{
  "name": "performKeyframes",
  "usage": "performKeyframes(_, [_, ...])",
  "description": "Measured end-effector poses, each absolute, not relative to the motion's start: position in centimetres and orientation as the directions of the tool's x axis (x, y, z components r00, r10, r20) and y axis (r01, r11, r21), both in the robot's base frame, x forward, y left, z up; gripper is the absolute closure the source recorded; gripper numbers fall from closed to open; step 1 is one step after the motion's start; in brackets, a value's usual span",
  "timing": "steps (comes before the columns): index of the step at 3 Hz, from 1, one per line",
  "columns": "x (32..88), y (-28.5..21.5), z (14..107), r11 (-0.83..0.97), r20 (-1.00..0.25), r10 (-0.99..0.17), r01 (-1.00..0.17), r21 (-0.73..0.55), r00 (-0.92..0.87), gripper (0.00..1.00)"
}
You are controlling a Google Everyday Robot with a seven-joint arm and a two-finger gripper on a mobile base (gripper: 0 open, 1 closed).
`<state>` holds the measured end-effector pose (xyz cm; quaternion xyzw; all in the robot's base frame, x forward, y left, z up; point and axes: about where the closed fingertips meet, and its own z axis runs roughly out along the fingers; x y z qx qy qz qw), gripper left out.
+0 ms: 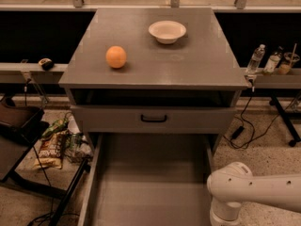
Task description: Open middle drawer
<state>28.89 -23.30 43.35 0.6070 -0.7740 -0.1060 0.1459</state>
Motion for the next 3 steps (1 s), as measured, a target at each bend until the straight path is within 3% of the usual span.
performKeyframes(1, [26.87,-23.71,43.5,0.254,0.112,-0.967,-0.892,0.373,-0.228,0.82])
performKeyframes(3, [26.86,-23.71,43.5,0.254,0.112,-0.967,-0.892,0.373,-0.228,0.36])
